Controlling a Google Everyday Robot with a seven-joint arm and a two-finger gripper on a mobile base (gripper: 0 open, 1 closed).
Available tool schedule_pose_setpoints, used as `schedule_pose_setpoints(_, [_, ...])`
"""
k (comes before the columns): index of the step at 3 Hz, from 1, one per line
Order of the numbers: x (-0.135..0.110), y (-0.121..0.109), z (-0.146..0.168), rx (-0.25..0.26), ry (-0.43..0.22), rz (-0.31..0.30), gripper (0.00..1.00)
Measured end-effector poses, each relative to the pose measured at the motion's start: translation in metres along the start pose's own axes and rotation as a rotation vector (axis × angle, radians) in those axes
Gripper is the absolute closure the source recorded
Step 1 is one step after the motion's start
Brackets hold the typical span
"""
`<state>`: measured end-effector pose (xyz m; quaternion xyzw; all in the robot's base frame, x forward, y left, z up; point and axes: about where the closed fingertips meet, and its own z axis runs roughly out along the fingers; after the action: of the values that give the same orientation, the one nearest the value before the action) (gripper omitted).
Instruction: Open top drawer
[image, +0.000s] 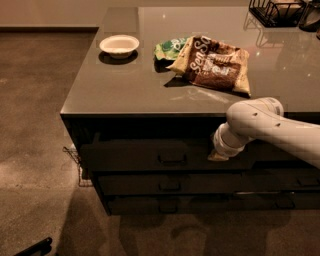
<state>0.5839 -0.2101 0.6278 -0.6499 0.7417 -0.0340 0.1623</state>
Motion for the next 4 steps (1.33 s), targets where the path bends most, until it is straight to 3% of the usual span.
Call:
schedule_pose_setpoints(1, [-0.0014, -0.0018, -0.0066, 0.0, 0.0, 0.0, 0.96])
schedule_pose_setpoints(2, [-0.0019, -0.0024, -0.009, 0.0, 0.0, 0.0, 1.0])
schedule_pose_setpoints(4, [-0.0024, -0.0008, -0.0068, -0.005, 0.0, -0.001, 0.58])
